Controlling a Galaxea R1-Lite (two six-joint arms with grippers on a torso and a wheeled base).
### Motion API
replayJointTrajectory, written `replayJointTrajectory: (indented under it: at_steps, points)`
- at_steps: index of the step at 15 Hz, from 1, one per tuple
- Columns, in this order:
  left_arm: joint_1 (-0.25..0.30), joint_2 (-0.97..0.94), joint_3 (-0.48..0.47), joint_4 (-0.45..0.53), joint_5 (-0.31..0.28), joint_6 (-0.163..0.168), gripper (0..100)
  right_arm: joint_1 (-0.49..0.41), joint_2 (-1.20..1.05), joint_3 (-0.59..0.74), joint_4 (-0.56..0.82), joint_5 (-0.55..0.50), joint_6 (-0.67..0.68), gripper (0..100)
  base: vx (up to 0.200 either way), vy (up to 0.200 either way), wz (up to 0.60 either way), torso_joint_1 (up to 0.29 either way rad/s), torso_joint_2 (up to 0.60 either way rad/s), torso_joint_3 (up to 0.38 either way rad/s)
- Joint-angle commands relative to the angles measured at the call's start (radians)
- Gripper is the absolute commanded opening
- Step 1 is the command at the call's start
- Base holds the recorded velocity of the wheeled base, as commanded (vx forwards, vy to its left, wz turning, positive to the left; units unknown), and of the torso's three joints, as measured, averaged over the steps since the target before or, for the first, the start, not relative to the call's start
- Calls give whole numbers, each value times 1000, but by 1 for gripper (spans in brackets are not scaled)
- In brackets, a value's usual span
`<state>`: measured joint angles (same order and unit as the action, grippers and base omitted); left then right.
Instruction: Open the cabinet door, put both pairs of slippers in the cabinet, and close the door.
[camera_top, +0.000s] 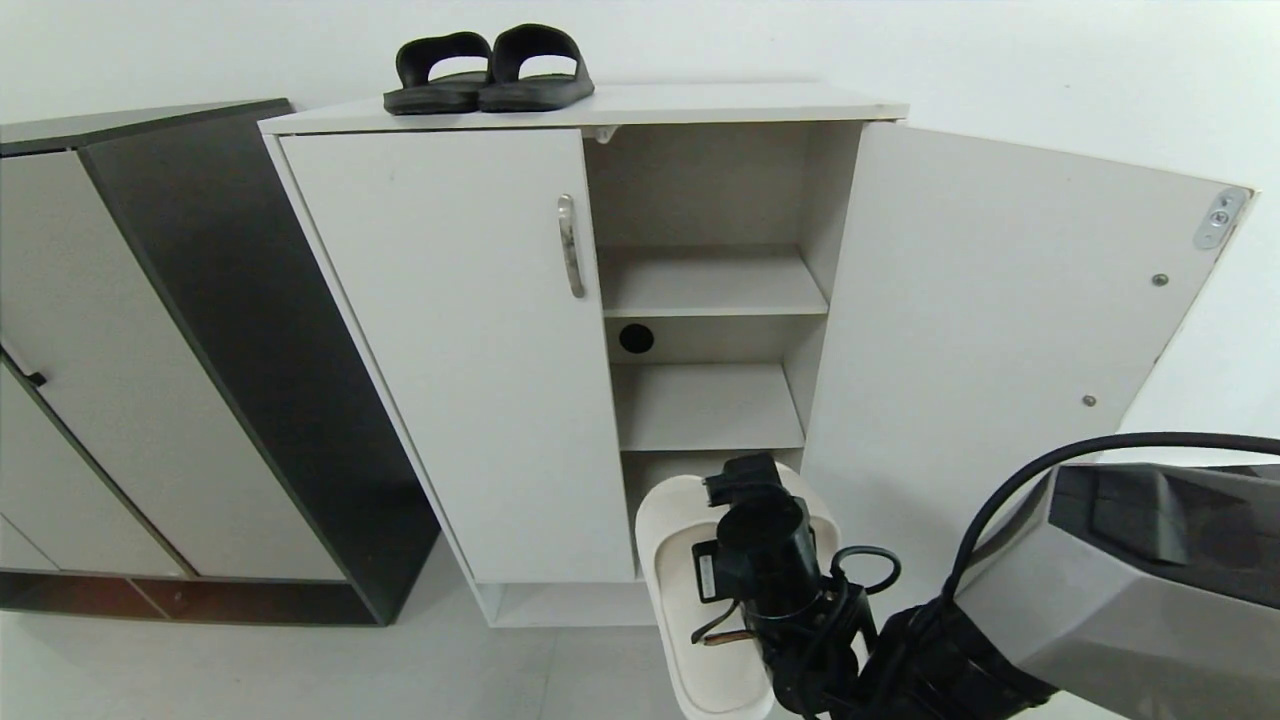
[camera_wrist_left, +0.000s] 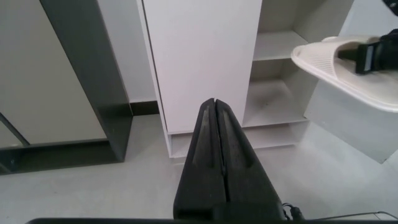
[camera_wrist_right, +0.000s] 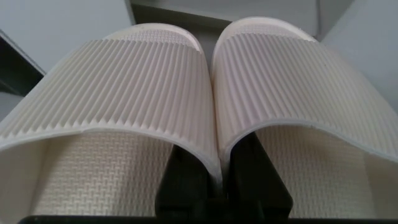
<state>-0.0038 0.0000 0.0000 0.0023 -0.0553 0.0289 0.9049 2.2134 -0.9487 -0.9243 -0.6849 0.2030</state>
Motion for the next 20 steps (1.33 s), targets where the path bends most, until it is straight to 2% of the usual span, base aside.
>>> replayJointTrajectory:
  at_steps: [1,4,11,18,20]
  points:
    - [-1,3,0,1,0,0,0,-12,71,-61,-1,10,0,0,0,0,0,0,0,0]
    - [-2,12,0,1,0,0,0,-21,108,-127,-1,10,1,0,0,0,0,0,0,0]
    - [-2,18,0,1,0,0,0,-24,149,-140,-1,7,0,0,0,0,0,0,0,0]
    - [-4,20,0,1,0,0,0,-24,146,-150,-8,-5,0,0,0,0,0,4,5,-180]
    - [-4,17,0,1,0,0,0,-24,152,-151,-82,-30,-34,0,0,0,0,2,-2,-193]
